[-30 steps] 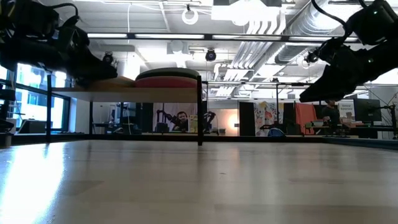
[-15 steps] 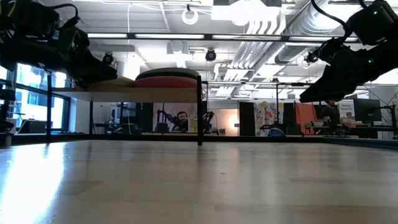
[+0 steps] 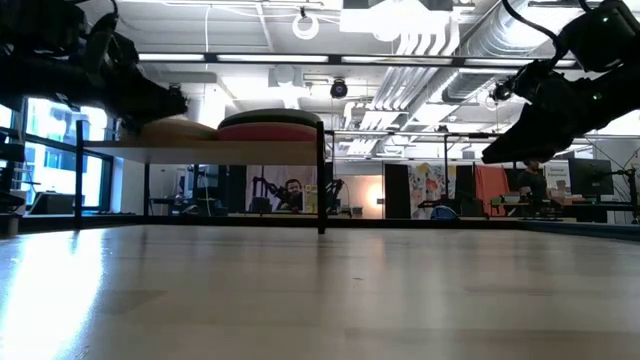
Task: Place and stack plates onto a shelf
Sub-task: Return to Home Position
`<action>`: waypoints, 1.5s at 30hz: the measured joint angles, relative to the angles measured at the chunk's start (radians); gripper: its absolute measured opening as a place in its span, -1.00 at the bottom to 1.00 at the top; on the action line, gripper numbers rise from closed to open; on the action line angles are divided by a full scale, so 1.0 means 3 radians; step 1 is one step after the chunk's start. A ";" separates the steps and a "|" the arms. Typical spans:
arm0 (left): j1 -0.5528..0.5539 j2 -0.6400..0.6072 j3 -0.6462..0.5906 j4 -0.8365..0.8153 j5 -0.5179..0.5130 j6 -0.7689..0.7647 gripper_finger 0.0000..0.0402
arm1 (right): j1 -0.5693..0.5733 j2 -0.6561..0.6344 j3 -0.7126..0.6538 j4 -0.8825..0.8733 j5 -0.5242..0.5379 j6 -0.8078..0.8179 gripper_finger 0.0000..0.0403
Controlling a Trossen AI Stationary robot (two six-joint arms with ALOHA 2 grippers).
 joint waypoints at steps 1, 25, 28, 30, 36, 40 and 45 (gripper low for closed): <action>-0.0038 -0.0043 0.0000 0.0000 0.0000 0.0000 -0.59 | 0.0000 -0.0006 0.0000 0.0002 0.0000 0.0000 -0.36; -0.1090 -0.0952 0.0001 0.0025 0.0021 -0.0003 -0.59 | 0.0001 -0.1313 -0.0002 -0.0011 0.0004 -0.0001 -0.36; -0.1177 -0.0952 0.0000 0.0006 0.0020 -0.0003 -0.59 | 0.0001 -0.1366 -0.0099 0.0149 -0.0005 -0.0001 -0.36; -0.1209 -0.0952 0.0000 0.0003 0.0020 -0.0004 -0.59 | 0.0001 -0.1355 -0.0254 0.0353 -0.0005 0.0000 -0.36; -0.1229 -0.0952 0.0000 0.0001 0.0020 -0.0003 -0.59 | 0.0001 -0.1269 -0.0389 0.0544 -0.0069 -0.0012 -0.36; -0.1229 -0.0943 0.0000 -0.0003 0.0017 -0.0004 -0.59 | 0.0001 -0.1259 -0.0388 0.0520 -0.0071 -0.0012 -0.36; -0.1227 -0.0944 0.0000 -0.0004 0.0017 -0.0004 -0.59 | 0.0001 -0.1257 -0.0389 0.0479 -0.0074 -0.0017 -0.36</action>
